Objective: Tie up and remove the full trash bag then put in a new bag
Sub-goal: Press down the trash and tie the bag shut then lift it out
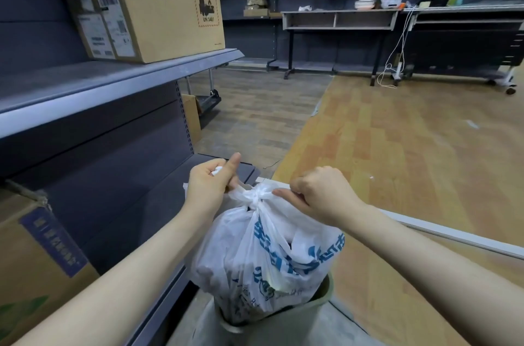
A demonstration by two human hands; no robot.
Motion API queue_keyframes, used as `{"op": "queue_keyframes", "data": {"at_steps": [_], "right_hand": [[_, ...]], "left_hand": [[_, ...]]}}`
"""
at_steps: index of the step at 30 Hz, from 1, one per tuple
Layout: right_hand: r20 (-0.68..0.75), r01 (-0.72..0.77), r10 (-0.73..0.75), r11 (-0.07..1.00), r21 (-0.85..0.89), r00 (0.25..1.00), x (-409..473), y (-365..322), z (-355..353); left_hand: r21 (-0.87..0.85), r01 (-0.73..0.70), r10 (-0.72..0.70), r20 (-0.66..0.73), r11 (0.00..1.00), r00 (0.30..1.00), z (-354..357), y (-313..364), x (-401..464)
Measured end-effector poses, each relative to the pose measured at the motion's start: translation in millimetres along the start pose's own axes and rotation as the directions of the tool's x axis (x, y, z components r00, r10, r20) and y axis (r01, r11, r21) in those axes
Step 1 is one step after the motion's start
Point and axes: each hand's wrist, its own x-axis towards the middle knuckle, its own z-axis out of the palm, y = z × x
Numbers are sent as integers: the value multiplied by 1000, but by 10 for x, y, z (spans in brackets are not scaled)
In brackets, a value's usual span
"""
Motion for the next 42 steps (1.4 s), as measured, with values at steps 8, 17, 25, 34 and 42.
{"op": "queue_keyframes", "data": {"at_steps": [8, 17, 25, 34, 42], "right_hand": [[-51, 31, -24, 988, 149, 998, -281, -9, 155], [99, -81, 77, 996, 34, 992, -353, -172, 99], [168, -264, 218, 904, 336, 961, -71, -485, 88], [412, -448, 373, 10, 894, 831, 27, -501, 86], [535, -512, 397, -173, 841, 746, 78, -580, 16]], "left_hand": [[341, -331, 262, 233, 880, 936, -241, -307, 112], [475, -365, 226, 324, 801, 919, -457, -125, -98], [404, -225, 132, 246, 887, 960, -131, 206, -131], [138, 72, -93, 149, 988, 985, 90, 120, 57], [206, -64, 7, 267, 976, 964, -39, 57, -147]]}}
